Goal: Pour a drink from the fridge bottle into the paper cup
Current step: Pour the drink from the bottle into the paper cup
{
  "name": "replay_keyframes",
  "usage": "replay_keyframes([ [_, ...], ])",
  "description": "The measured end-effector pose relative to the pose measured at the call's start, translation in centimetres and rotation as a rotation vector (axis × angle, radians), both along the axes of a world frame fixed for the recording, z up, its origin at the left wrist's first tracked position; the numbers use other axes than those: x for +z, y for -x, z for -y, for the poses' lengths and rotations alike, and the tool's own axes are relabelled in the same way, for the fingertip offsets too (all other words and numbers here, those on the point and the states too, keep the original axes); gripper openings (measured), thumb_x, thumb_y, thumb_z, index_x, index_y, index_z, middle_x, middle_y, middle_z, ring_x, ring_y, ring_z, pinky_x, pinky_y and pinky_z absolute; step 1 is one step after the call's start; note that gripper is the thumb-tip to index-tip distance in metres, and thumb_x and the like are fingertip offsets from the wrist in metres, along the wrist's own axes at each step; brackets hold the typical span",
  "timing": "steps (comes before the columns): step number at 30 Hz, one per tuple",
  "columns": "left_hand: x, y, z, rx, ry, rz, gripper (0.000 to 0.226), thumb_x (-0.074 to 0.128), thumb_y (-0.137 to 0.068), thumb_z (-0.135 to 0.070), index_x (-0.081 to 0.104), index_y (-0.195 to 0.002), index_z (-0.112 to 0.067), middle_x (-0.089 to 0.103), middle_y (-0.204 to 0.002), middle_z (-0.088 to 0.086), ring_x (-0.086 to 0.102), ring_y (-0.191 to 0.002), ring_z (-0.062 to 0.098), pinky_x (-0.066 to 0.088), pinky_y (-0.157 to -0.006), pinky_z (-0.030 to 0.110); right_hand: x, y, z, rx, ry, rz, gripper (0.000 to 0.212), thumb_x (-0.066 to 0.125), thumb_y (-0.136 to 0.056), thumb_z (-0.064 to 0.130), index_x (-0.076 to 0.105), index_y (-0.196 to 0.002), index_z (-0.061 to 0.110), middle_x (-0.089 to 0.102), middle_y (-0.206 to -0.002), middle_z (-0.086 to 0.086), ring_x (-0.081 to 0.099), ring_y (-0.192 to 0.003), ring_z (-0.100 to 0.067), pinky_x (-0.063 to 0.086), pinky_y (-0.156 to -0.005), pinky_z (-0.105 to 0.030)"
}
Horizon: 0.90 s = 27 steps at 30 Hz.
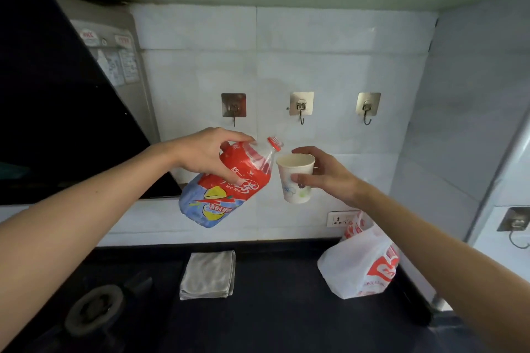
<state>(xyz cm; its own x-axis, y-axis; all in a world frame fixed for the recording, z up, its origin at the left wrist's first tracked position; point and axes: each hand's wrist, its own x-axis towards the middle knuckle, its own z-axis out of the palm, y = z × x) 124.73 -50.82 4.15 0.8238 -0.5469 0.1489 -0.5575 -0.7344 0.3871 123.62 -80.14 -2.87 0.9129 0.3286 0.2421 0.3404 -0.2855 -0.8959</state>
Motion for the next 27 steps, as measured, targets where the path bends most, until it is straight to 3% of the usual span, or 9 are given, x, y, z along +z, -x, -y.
replay_keyframes([
  [3,1.2,-0.1,0.0,-0.004,-0.046,0.013,0.089,0.091,-0.064,-0.040,0.048,-0.143,-0.034,0.060,-0.127,-0.013,0.062,-0.111,0.010,0.058,-0.091,0.030,0.6,-0.1,0.0,0.007,-0.014,0.011,0.052,0.077,-0.084,0.013,0.052,-0.129,0.022,0.063,-0.119,-0.003,0.065,-0.102,-0.019,0.056,-0.084,-0.029],
  [12,3.9,-0.4,0.1,-0.002,-0.150,0.050,0.088,0.091,-0.065,-0.041,0.046,-0.141,-0.036,0.059,-0.120,-0.016,0.061,-0.101,-0.002,0.050,-0.069,0.004,1.5,-0.3,-0.6,0.051,-0.142,0.007,0.057,0.078,-0.080,0.010,0.052,-0.130,0.020,0.066,-0.116,-0.010,0.065,-0.095,-0.020,0.053,-0.080,-0.026],
  [18,4.4,-0.5,0.4,-0.010,-0.212,0.022,0.088,0.089,-0.067,-0.043,0.044,-0.142,-0.036,0.059,-0.125,-0.013,0.063,-0.106,0.007,0.059,-0.082,0.024,1.3,-0.7,-1.0,0.067,-0.173,0.002,0.057,0.078,-0.080,0.010,0.053,-0.130,0.020,0.066,-0.116,-0.011,0.065,-0.095,-0.022,0.055,-0.085,-0.031],
  [27,4.5,-0.6,0.8,-0.012,-0.273,0.025,0.089,0.087,-0.069,-0.042,0.042,-0.145,-0.034,0.057,-0.122,-0.014,0.063,-0.107,0.008,0.058,-0.074,0.016,0.9,-0.7,-1.2,0.064,-0.164,-0.006,0.055,0.076,-0.084,0.007,0.051,-0.131,0.017,0.065,-0.115,-0.006,0.065,-0.091,-0.013,0.051,-0.076,-0.022],
])
